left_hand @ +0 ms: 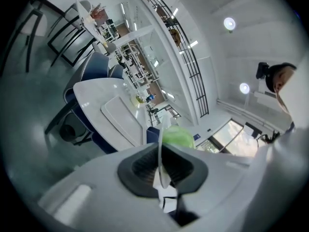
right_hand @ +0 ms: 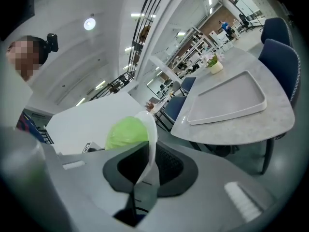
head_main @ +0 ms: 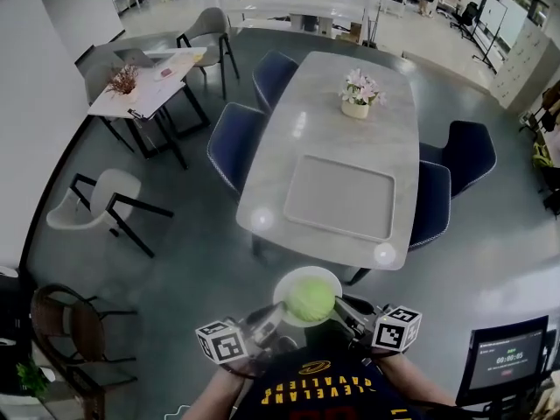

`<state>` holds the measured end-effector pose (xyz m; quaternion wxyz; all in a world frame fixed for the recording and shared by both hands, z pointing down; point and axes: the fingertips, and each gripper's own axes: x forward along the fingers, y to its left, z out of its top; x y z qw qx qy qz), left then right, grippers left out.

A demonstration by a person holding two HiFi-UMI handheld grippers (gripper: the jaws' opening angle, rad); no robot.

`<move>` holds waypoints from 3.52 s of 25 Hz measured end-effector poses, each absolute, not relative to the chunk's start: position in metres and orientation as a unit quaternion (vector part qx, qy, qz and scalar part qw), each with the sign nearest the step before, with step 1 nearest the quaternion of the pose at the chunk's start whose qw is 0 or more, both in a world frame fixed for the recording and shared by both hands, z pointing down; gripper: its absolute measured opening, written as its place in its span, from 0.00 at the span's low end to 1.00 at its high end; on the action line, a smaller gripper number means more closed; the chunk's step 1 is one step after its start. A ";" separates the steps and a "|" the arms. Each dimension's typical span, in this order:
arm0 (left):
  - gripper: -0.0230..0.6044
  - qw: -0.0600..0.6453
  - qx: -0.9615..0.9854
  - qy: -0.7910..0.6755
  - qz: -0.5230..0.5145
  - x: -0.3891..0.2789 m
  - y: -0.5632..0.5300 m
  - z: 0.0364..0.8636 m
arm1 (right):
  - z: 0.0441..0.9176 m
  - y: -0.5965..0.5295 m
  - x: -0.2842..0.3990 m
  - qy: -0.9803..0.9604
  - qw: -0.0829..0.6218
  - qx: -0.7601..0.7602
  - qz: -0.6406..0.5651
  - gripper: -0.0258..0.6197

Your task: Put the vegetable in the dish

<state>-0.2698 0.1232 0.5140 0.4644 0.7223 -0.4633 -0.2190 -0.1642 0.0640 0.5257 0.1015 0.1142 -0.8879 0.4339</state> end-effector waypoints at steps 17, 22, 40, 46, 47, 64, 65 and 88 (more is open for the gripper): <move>0.06 0.453 0.714 -0.498 -0.190 -0.291 -0.065 0.511 | 0.526 -0.131 -0.191 -0.893 0.087 0.078 0.435 0.11; 0.06 0.465 0.724 -0.480 -0.169 -0.282 -0.106 0.519 | 0.534 -0.167 -0.179 -0.887 0.080 0.105 0.442 0.11; 0.07 0.501 0.779 -0.370 -0.066 -0.296 -0.210 0.540 | 0.548 -0.238 -0.180 -0.854 0.035 0.244 0.459 0.11; 0.08 0.523 0.776 -0.350 -0.040 -0.301 -0.236 0.565 | 0.571 -0.256 -0.182 -0.834 0.027 0.265 0.484 0.10; 0.08 0.527 0.775 -0.348 -0.036 -0.301 -0.240 0.569 | 0.576 -0.259 -0.183 -0.830 0.028 0.268 0.488 0.10; 0.07 0.591 0.736 -0.330 0.001 -0.299 -0.284 0.648 | 0.664 -0.294 -0.181 -0.768 0.059 0.301 0.563 0.11; 0.07 0.593 0.735 -0.330 0.003 -0.299 -0.285 0.651 | 0.667 -0.295 -0.181 -0.766 0.061 0.303 0.564 0.11; 0.11 0.621 0.688 -0.363 0.095 -0.296 -0.296 0.723 | 0.724 -0.304 -0.176 -0.709 0.139 0.340 0.603 0.11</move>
